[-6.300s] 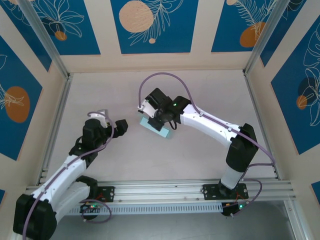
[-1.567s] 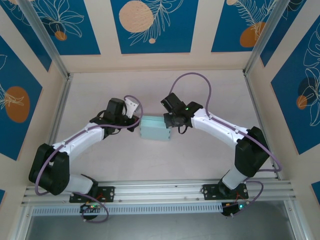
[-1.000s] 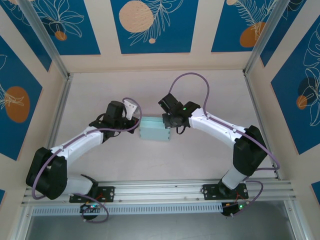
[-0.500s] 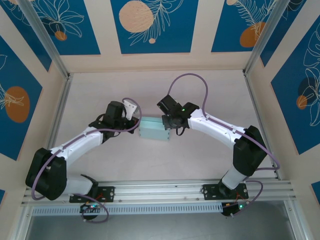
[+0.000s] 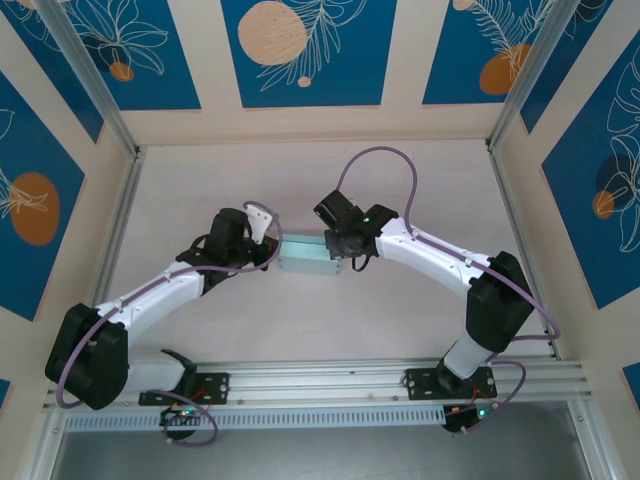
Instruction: Fold the paper box
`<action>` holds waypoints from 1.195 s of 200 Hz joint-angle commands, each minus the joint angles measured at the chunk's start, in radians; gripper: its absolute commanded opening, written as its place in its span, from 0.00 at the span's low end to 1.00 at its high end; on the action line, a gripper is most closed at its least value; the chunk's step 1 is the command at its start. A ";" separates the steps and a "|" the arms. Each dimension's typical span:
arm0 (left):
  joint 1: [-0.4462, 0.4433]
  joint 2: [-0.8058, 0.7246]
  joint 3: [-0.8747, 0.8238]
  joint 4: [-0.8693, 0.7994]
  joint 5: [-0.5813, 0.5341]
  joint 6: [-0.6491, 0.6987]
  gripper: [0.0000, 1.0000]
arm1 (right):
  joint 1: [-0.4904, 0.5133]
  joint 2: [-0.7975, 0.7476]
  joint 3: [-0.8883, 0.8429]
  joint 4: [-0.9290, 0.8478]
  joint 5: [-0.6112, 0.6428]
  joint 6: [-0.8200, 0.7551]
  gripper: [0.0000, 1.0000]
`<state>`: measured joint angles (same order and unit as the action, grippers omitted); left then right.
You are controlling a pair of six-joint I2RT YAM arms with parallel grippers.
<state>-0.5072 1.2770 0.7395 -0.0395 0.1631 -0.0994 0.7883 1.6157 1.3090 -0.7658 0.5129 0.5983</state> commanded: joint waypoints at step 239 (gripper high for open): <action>-0.037 0.019 0.003 0.040 0.001 -0.018 0.00 | 0.029 0.023 0.075 0.065 -0.009 0.047 0.08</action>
<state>-0.5140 1.2842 0.7395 -0.0380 0.1417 -0.1047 0.7994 1.6276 1.3407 -0.7704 0.5331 0.6167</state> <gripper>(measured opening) 0.049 0.081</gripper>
